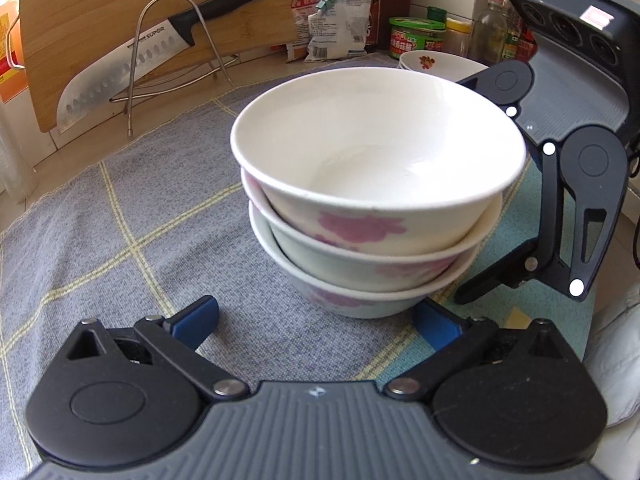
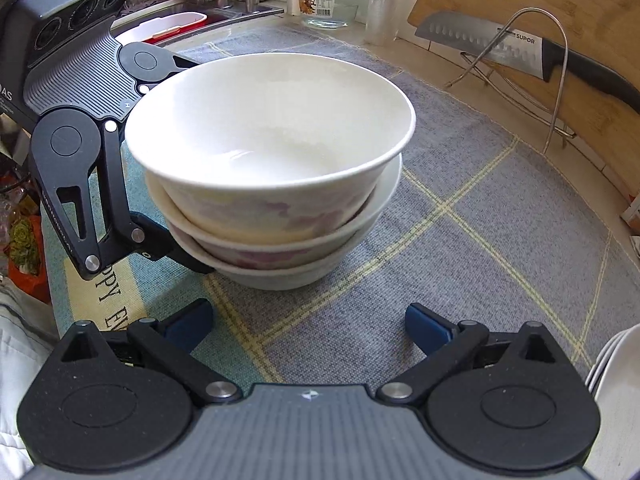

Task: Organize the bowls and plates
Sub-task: 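Grip the stack of three bowls from opposite sides with both grippers, then lift the bowl stack off the towel with both grippers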

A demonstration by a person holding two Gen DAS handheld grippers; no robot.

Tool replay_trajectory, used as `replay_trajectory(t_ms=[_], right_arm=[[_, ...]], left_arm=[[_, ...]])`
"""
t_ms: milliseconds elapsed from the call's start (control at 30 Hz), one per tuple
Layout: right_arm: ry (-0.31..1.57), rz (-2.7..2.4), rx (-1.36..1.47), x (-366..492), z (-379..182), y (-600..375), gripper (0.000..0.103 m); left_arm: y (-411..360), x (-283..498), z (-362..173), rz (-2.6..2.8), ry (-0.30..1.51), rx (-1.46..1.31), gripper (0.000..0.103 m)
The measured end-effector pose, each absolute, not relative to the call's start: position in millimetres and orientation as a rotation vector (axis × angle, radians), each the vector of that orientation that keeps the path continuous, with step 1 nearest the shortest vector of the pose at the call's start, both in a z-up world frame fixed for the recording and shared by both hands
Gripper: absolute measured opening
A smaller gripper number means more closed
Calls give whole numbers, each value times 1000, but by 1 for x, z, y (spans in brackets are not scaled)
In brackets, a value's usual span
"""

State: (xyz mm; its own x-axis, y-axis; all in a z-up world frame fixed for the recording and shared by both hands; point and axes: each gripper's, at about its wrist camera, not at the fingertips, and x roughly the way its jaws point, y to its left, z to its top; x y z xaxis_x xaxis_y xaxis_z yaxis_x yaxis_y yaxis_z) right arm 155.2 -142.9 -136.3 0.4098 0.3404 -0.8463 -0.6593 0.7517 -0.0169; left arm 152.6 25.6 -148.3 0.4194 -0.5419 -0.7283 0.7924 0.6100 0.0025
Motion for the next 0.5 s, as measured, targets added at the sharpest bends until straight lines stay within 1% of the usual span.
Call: replay_trajectory(t_ms=[267,400,500], right_arm=[[968,700,-428,166,-133,-134,103],[956,756,-446,171,-126,-130,103],[954,788,-457,174,-122,-129,102]], left_arm=[[24,163,-147,-947,754,423,103],[26,168,-147,-1025,746,438,98],[27,171,-143,-1106,726,454,92]])
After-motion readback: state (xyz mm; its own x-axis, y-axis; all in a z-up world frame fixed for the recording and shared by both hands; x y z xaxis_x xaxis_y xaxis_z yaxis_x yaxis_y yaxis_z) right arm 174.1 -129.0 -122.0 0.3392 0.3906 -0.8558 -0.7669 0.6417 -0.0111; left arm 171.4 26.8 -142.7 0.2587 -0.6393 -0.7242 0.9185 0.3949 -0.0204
